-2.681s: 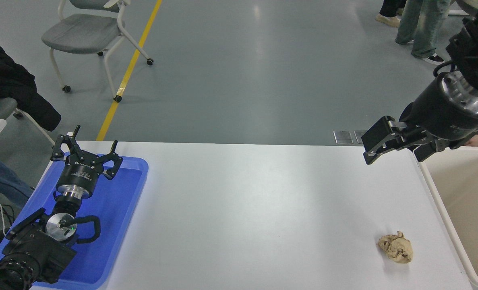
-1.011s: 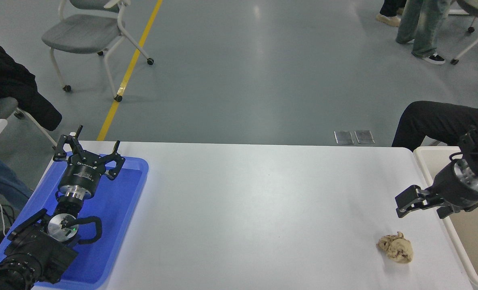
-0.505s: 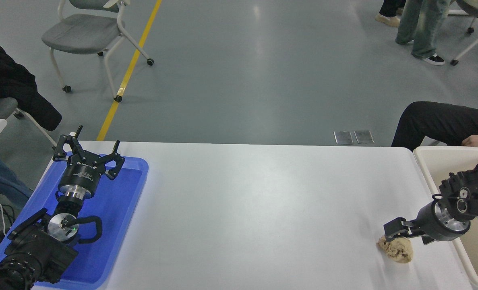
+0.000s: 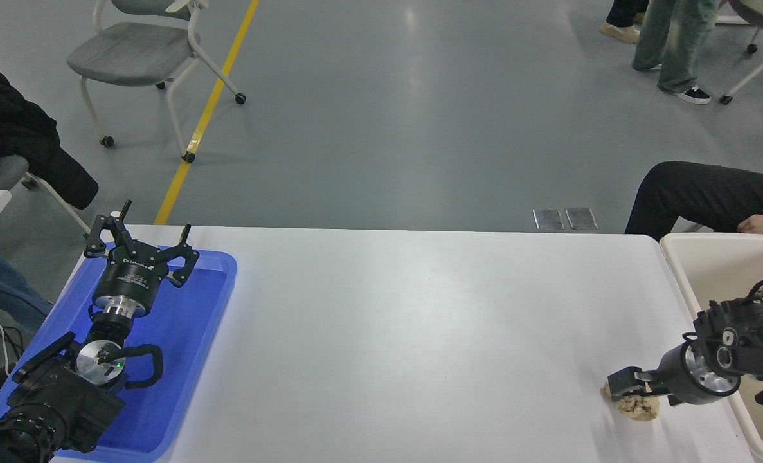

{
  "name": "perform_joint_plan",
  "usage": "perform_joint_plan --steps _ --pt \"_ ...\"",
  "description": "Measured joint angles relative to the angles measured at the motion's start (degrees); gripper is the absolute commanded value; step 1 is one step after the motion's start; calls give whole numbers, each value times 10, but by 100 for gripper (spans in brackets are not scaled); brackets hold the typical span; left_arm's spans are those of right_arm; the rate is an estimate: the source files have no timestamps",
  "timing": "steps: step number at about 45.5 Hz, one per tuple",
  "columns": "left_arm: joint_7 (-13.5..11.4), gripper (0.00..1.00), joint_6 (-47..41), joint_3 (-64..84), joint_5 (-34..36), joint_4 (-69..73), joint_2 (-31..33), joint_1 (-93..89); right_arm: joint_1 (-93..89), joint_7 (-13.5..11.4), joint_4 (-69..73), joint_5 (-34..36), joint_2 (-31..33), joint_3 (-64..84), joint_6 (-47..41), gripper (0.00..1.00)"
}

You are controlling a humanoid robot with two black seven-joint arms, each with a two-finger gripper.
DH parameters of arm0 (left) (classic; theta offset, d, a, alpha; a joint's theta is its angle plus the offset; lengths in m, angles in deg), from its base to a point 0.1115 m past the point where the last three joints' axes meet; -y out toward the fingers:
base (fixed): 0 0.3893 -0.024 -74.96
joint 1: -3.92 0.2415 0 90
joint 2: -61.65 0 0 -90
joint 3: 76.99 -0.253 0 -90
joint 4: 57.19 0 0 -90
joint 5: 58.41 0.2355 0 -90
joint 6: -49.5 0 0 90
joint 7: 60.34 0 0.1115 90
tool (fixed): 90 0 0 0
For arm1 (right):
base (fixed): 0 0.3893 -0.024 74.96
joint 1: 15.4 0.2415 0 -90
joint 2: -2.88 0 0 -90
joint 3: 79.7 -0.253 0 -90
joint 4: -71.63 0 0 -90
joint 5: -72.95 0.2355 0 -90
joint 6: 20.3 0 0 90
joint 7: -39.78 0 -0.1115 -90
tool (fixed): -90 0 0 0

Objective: Pick up paper ball place in dustbin

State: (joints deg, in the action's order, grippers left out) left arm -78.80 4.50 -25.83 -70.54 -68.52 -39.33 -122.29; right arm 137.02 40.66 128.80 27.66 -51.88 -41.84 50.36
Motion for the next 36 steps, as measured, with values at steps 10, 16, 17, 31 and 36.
perform_joint_plan --steps 10,16,17,31,36 --pt "0 100 0 0 0 0 0 0 -12 1 -12 -4 -9 -2 23 0" --pt "0 100 0 0 0 0 0 0 -10 2 -13 -6 -10 -1 27 0" --pt "0 100 0 0 0 0 0 0 -7 2 -13 -7 -9 0 27 0" --pt "0 100 0 0 0 0 0 -1 122 5 64 -44 45 82 12 0" --pt "0 100 0 0 0 0 0 -1 224 5 120 -49 67 145 -13 0"
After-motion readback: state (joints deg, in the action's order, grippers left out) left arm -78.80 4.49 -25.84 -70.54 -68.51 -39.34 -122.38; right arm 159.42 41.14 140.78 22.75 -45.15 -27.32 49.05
